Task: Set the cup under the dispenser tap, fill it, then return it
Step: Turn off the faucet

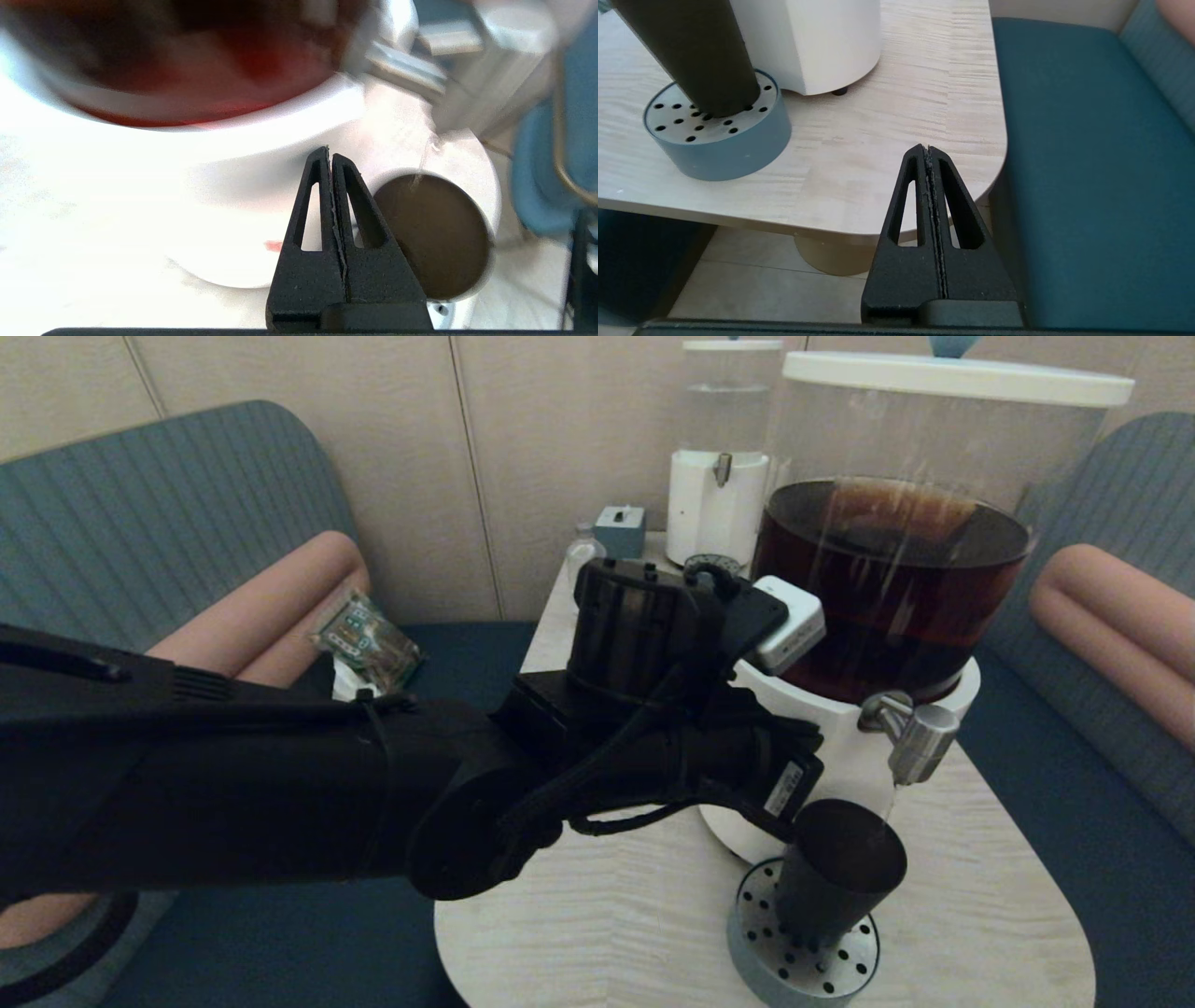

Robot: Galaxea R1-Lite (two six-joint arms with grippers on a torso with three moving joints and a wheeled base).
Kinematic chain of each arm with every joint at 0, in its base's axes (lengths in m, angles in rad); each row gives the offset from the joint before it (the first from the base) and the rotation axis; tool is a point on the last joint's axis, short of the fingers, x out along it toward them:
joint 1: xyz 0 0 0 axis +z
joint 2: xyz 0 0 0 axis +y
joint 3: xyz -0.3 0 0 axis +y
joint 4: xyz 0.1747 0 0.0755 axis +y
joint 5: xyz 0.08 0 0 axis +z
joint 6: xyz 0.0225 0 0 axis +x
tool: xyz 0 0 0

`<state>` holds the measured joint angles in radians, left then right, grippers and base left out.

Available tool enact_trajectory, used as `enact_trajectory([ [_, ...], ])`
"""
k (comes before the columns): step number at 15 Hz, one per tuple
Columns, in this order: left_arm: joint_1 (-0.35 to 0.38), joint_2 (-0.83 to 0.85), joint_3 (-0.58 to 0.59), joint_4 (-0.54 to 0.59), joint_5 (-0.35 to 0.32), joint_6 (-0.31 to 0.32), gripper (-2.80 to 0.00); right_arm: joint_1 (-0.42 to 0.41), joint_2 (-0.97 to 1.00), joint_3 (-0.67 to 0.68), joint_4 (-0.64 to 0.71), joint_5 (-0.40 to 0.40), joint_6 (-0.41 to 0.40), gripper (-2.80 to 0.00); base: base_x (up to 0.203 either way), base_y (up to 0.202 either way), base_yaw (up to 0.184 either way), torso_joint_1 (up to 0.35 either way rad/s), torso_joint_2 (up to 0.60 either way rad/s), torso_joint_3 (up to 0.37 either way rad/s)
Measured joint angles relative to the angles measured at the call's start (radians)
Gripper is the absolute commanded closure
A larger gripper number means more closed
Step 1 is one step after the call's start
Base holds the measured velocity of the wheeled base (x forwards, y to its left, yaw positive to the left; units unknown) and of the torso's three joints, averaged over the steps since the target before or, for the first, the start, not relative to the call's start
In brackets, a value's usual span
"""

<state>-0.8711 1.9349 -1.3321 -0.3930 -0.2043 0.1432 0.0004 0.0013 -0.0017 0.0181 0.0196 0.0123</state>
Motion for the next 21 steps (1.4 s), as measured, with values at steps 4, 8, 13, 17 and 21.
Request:
enact_trajectory([
  [4,-0.003,-0.045,0.048,-0.007,0.001,0.001,0.0,0.001,0.0,0.0,0.0,0.0,0.0,0.0,0.0,0.0,0.0,0.0,0.0,0.0],
  [8,-0.015,-0.061,0.046,-0.009,0.003,0.002,0.0,0.001,0.0,0.0,0.0,0.0,0.0,0.0,0.0,0.0,0.0,0.0,0.0,0.0],
  [13,-0.034,-0.077,0.046,0.012,0.003,0.006,0.0,0.001,0.0,0.0,0.0,0.0,0.0,0.0,0.0,0.0,0.0,0.0,0.0,0.0],
  [17,-0.038,-0.068,0.02,0.03,0.004,0.008,0.0,0.001,0.0,0.0,0.0,0.0,0.0,0.0,0.0,0.0,0.0,0.0,0.0,0.0],
  [21,-0.039,-0.034,-0.044,0.052,0.003,0.014,0.0,0.001,0.0,0.0,0.0,0.0,0.0,0.0,0.0,0.0,0.0,0.0,0.0,0.0],
])
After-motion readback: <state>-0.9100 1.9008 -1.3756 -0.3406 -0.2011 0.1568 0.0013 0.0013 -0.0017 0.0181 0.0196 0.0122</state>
